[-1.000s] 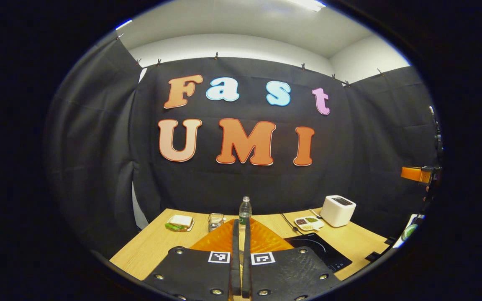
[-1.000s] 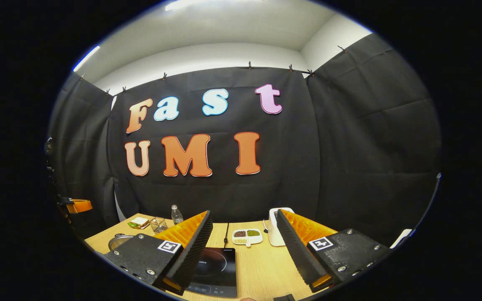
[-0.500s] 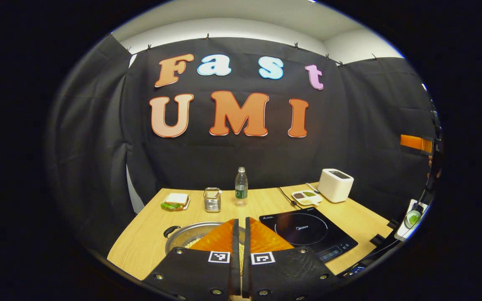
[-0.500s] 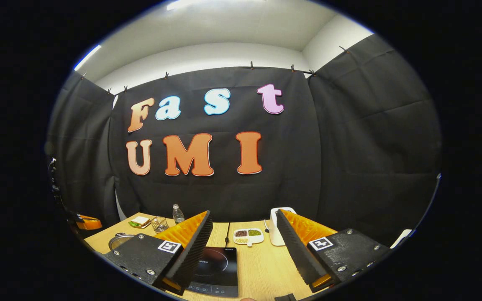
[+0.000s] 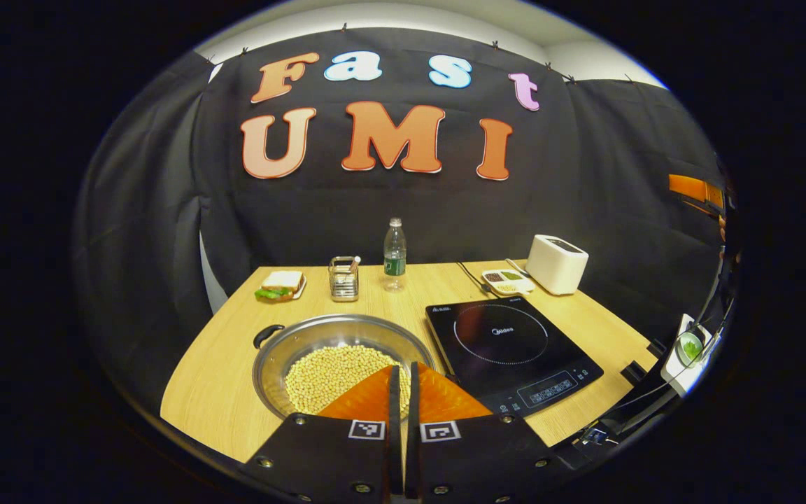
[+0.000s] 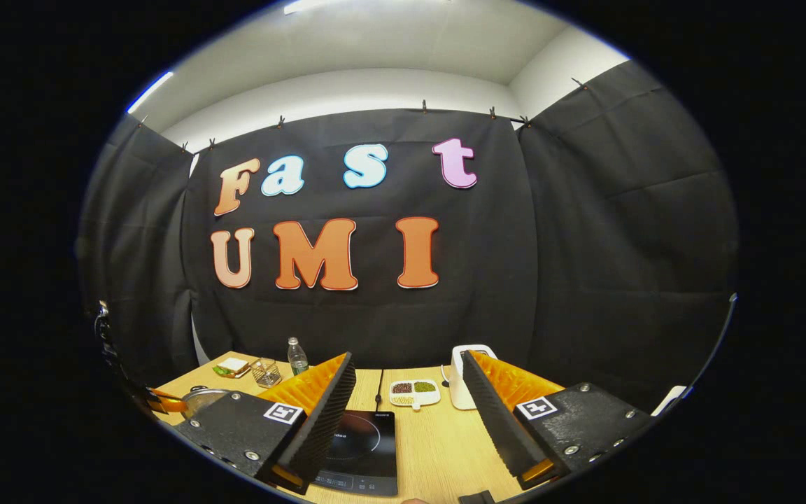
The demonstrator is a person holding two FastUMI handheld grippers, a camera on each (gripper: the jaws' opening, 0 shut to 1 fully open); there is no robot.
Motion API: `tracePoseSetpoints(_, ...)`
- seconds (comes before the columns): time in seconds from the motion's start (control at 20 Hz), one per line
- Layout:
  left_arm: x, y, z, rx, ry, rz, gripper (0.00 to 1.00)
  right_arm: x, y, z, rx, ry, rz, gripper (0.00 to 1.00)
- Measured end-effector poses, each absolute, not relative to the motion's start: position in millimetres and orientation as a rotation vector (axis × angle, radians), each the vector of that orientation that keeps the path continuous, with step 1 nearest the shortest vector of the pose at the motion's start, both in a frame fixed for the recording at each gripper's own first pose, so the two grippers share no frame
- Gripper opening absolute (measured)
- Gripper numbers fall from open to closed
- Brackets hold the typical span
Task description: First push the handle of the pot to place it horizontally, then grasp the pot with both hands and set it on the induction cooktop.
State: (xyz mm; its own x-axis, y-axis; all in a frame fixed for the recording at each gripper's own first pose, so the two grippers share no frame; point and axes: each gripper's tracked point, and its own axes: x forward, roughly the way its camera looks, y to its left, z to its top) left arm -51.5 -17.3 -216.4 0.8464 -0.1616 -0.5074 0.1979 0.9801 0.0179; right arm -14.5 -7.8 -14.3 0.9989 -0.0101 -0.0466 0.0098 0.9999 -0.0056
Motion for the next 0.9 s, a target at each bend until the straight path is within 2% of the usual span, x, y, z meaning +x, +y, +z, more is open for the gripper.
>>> tracePoseSetpoints(0.2, -68, -13, -237, 0.060, 0.593, -0.199, 0.04, -13, -4, -18, -0.003, 0.052, -0.003, 0.95)
tracePoseSetpoints(0.25, -70, -11, -241, 0.061, 0.600, -0.196, 0.03, -12, -4, -19, -0.004, 0.055, -0.001, 1.00)
tracePoseSetpoints(0.3, -72, -9, -242, 0.062, 0.608, -0.191, 0.04, -12, -2, -20, -0.003, 0.057, 0.001, 0.95)
tracePoseSetpoints(0.55, -89, -7, -263, 0.065, 0.673, -0.199, 0.04, -8, 6, -32, -0.001, 0.089, 0.018, 0.95)
tracePoseSetpoints(0.6, -92, -7, -269, 0.068, 0.690, -0.204, 0.04, -8, 7, -35, -0.003, 0.094, 0.018, 1.00)
tracePoseSetpoints(0.65, -94, -9, -278, 0.074, 0.710, -0.209, 0.03, -8, 8, -36, -0.003, 0.096, 0.019, 0.95)
tracePoseSetpoints(0.9, -102, -24, -307, 0.103, 0.788, -0.250, 0.04, -9, 10, -39, -0.011, 0.101, 0.024, 0.95)
